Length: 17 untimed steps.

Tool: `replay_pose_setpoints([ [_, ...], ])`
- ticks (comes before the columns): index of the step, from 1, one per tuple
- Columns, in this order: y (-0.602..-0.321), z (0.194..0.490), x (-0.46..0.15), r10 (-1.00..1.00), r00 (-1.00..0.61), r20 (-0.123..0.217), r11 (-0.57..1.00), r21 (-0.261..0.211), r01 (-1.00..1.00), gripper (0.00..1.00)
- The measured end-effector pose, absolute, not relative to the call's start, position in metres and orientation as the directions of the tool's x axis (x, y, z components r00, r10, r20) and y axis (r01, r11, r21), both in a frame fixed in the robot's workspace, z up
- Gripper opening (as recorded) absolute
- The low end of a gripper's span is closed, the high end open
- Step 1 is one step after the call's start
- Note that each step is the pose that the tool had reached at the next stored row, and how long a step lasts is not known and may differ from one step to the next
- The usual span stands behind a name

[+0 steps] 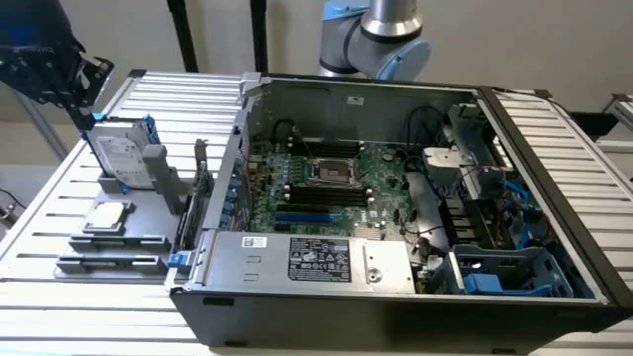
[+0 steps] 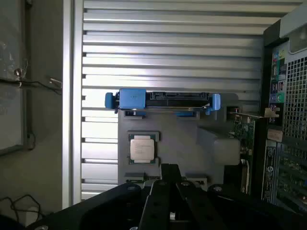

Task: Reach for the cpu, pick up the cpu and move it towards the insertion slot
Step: 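Pick up the cpu and move it towards the insertion slot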

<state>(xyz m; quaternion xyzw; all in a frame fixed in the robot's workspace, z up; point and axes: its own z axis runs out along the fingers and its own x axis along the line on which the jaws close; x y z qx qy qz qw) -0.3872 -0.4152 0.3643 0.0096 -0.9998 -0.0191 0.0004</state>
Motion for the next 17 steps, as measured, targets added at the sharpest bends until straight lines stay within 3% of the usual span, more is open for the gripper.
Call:
replay_pose_setpoints([
  [17, -0.4165, 0.3638, -0.3956, -0.019, -1.000, 0.001, 0.999, 0.038, -0.019, 0.11],
])
